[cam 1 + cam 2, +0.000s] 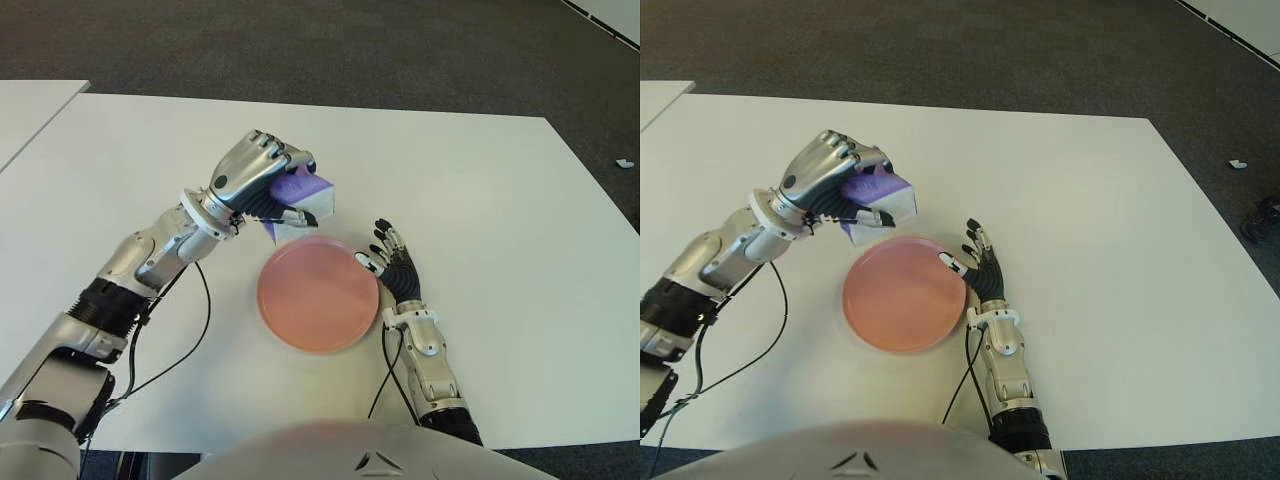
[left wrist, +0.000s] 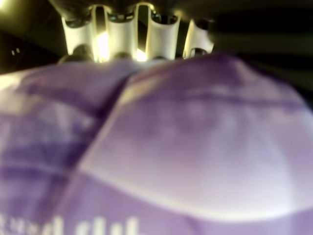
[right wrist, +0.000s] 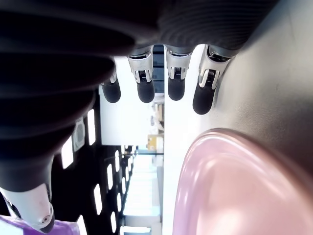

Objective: Put the tissue paper into the plate.

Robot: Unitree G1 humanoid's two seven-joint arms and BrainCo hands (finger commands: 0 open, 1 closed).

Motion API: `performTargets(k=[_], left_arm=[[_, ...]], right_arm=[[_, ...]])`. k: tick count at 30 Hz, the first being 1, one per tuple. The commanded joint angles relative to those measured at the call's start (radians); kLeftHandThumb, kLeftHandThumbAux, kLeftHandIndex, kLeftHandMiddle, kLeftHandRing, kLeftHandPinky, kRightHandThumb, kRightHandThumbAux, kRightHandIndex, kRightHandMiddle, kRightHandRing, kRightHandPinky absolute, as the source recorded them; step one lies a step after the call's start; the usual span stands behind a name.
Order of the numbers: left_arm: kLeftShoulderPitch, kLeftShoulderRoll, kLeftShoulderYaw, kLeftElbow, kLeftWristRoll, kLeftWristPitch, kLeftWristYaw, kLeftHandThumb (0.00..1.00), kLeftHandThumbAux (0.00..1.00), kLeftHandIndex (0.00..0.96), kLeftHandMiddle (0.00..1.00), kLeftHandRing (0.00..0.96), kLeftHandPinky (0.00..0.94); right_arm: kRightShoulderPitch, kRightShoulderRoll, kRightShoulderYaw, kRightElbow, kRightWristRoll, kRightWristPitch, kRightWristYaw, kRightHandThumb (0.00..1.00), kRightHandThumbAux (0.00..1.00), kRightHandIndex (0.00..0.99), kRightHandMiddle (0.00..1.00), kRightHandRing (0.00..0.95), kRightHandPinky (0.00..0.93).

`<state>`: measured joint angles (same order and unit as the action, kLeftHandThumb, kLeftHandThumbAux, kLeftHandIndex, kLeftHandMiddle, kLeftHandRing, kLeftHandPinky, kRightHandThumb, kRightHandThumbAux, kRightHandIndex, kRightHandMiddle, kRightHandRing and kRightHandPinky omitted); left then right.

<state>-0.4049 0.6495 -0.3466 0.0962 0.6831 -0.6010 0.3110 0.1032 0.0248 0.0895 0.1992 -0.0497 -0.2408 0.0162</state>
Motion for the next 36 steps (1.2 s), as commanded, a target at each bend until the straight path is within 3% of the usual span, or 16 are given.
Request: performTargets(k=[1,10,23,36], left_arm=[[0.049,0.004,0.012,-0.04,-0.025,-0.038,-0.08,0.747,0.695,0.444,0.848,0.854,0.852],[0.071,0.017,0.014,-0.053,-0.084,-0.127,-0.237,0.749,0.694,0.444,0.842,0.851,0.856],[0.099,0.015,0.012,-0.096,-0.238,-0.145,-0.48,0.748,0.696,0.444,0.832,0.843,0.848],[0.122,-0.032,0.039,-0.075,-0.168,-0.202,-0.462,0.745,0.698,0.444,0.826,0.833,0.826]], right_arm=[[0.044,0.003,-0.007,0.061,0.008,0.076,-0.001,0.0,0.672,0.0,0.037,0.007,0.012],[0.04,0.009,-0.014,0.066,0.019,0.08,0.002,0.0,0.672,0.0,0.036,0.004,0.007],[0.031,0.006,-0.011,0.087,0.011,0.054,0.007,0.0,0.664,0.0,0.025,0.0,0.003],[0.025,0.012,-0.01,0.1,0.009,0.05,-0.001,0.0,0.671,0.0,0.027,0.0,0.019]])
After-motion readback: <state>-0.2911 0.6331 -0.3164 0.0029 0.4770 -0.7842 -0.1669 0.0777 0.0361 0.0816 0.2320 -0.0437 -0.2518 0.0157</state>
